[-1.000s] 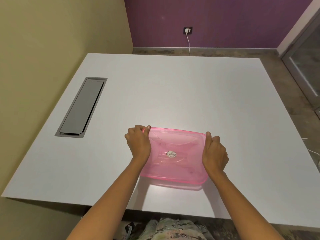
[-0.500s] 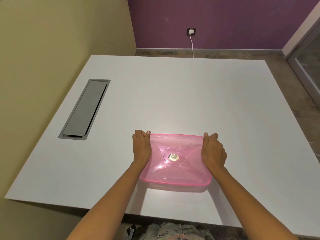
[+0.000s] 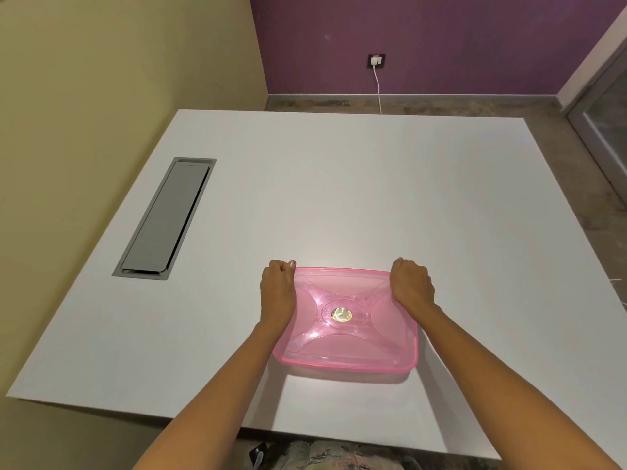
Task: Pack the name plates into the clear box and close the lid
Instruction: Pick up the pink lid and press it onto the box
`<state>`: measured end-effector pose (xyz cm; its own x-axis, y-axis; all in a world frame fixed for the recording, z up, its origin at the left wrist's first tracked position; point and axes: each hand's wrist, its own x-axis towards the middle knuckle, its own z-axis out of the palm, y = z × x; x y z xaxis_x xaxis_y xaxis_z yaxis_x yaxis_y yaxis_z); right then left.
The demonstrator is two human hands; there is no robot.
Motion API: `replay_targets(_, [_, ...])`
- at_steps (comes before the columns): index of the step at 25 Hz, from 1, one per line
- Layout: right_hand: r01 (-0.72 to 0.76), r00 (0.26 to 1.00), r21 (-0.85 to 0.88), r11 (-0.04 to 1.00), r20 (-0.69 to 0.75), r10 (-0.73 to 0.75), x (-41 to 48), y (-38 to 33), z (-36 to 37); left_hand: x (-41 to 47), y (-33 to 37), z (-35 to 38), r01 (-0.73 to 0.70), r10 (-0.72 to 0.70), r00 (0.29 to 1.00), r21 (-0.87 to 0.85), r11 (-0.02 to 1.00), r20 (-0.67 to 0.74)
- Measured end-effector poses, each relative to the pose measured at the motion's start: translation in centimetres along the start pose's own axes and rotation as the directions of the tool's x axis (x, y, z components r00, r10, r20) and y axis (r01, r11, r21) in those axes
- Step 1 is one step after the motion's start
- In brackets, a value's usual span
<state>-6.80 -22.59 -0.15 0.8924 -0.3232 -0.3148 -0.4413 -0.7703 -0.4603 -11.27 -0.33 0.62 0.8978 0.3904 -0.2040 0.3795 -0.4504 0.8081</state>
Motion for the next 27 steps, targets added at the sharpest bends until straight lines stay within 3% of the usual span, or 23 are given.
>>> replay_targets(10, [0.008,1.0,-0.014,1.0,-0.024,-0.008,0.3,0.5,0.5,0.6,0.2,0.4,-0.023,0.025,0.999,0.089,0.996,-0.023])
replay_targets(15, [0.04,0.997,-0.012,0.999,-0.059,-0.041,0.0,0.5,0.4,1.9,1.7,0.5,-0.15,0.157,0.987,0.39,0.908,0.015])
replay_targets(18, [0.036,0.997,-0.007,0.999,-0.073,-0.037,-0.1,0.4,0.2,3.7,2.3,0.6,-0.067,0.031,0.996,0.464,0.883,0.084])
replay_targets(21, [0.04,0.996,-0.013,0.999,-0.078,-0.041,-0.1,0.3,0.2,4.5,1.8,1.1,-0.115,0.048,0.991,0.602,0.79,0.126])
replay_targets(27, [0.045,0.996,-0.025,0.999,-0.074,-0.046,0.2,0.2,0.3,5.1,1.0,1.6,-0.063,0.0,0.993,0.532,0.844,0.117])
